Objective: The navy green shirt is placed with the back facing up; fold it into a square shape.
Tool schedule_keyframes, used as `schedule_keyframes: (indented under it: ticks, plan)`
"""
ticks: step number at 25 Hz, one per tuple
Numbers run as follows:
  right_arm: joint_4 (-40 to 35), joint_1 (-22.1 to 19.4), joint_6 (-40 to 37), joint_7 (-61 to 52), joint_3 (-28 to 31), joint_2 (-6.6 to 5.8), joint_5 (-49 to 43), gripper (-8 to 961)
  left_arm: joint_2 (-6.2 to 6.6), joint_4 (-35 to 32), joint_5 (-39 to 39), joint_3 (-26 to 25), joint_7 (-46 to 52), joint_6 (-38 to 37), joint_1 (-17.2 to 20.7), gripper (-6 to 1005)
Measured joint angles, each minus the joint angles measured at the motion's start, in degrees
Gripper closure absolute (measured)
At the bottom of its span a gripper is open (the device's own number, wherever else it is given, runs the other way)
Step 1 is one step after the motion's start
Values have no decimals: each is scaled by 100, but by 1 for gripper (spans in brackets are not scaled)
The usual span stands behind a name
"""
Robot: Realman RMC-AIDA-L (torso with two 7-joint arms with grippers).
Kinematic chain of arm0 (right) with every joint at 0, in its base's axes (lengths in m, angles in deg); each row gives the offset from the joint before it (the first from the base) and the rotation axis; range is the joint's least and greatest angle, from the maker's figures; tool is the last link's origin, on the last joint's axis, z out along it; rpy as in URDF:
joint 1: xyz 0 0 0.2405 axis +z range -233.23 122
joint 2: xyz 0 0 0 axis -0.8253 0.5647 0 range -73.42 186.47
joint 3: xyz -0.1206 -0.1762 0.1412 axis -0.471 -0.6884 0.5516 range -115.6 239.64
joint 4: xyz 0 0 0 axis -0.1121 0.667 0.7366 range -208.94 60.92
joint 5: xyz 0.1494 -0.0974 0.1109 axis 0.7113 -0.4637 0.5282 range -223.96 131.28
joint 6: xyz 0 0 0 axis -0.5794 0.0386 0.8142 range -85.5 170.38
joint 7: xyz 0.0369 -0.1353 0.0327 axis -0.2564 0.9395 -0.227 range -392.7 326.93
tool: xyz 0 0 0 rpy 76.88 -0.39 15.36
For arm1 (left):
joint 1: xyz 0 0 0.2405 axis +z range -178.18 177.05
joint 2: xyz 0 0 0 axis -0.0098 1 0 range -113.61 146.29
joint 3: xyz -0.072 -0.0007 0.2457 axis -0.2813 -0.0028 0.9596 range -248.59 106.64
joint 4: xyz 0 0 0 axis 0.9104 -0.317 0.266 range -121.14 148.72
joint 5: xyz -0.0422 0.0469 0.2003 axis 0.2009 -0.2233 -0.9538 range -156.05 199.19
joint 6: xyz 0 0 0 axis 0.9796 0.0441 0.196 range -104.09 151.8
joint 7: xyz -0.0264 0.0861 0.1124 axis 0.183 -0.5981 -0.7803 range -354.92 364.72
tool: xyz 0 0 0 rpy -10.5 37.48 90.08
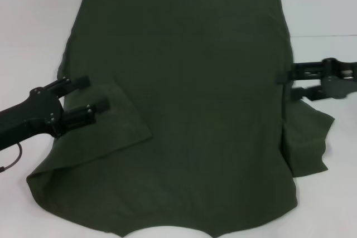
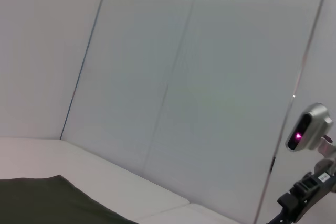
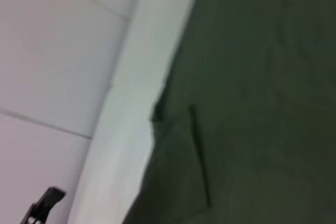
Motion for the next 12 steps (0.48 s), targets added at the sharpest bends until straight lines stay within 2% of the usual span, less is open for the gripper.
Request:
schedule_keyframes:
  ticks: [1, 3, 6, 12]
  plan:
    - [-3, -27, -154, -389, 230, -77, -340, 73, -6, -4, -1, 62, -43, -19, -12, 109]
    - [-4, -33, -233, -507, 335, -109, -527, 74, -15, -6, -1, 79, -70, -19, -21, 109]
    - [-13, -44, -408, -770, 597, -241, -1177, 75, -73, -6, -4, 198, -287, 109, -43, 110]
    - [-58, -41, -557, -770, 654, -282, -1851, 76, -47, -3, -7, 716, -182, 219, -112, 112]
